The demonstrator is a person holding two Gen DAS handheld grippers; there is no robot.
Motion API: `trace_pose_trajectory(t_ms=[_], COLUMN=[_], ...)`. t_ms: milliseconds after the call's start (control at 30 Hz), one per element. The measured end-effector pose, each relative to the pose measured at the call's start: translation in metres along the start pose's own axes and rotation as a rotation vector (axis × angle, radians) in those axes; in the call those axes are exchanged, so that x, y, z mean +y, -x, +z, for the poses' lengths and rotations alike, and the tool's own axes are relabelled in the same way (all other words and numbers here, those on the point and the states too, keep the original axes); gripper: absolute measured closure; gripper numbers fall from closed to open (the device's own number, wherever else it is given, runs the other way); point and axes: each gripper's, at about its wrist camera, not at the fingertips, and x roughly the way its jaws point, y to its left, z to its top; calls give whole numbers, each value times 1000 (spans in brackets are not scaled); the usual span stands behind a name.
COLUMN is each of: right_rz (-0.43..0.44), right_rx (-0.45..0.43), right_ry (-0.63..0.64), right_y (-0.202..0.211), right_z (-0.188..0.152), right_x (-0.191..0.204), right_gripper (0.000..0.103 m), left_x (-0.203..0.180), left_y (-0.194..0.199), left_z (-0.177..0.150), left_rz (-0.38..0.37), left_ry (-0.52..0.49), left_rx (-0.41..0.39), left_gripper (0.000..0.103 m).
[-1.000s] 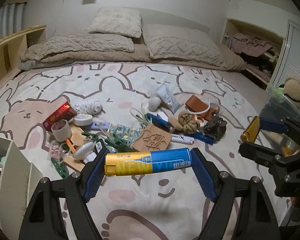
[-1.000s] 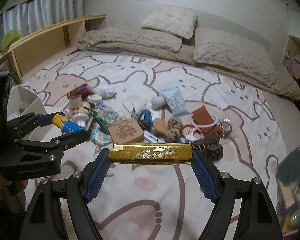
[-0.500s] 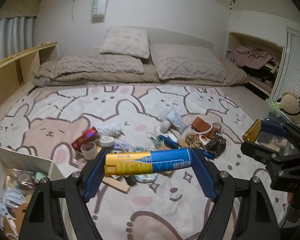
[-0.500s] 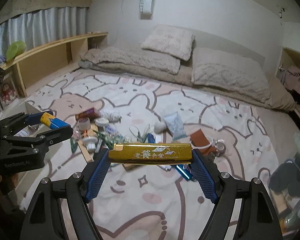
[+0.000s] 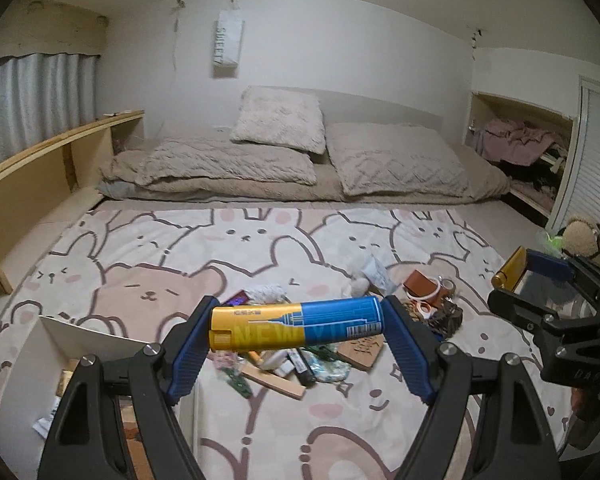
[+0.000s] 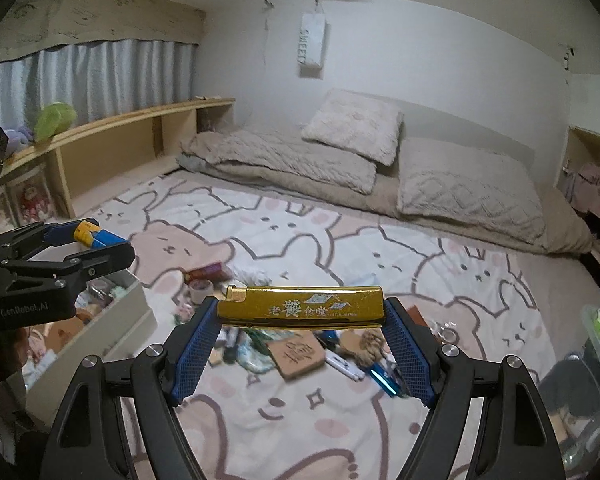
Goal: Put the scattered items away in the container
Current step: 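Lift both lighters and carry them toward the white box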
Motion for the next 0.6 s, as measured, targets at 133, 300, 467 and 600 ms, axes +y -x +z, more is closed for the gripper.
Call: trace_pose_trajectory(t_ms=[133, 300, 467, 600], right_rz=[30, 80, 147, 200], right_rx=[-17, -46, -59, -65], right_ry=[13, 25, 35, 43], right_y=[3, 10, 11, 9], right_z=[8, 18, 28, 33], right_x=[19, 46, 74, 98], right_gripper=[22, 22, 22, 22], left_x=[18, 41, 65, 88], left_y=[16, 34, 55, 70], left_z=[4, 7, 5, 1], left_rz=[27, 70, 115, 150], left_ry=[12, 16, 3, -2], left_rx=[-8, -27, -37, -38], left_gripper=[22, 22, 22, 22])
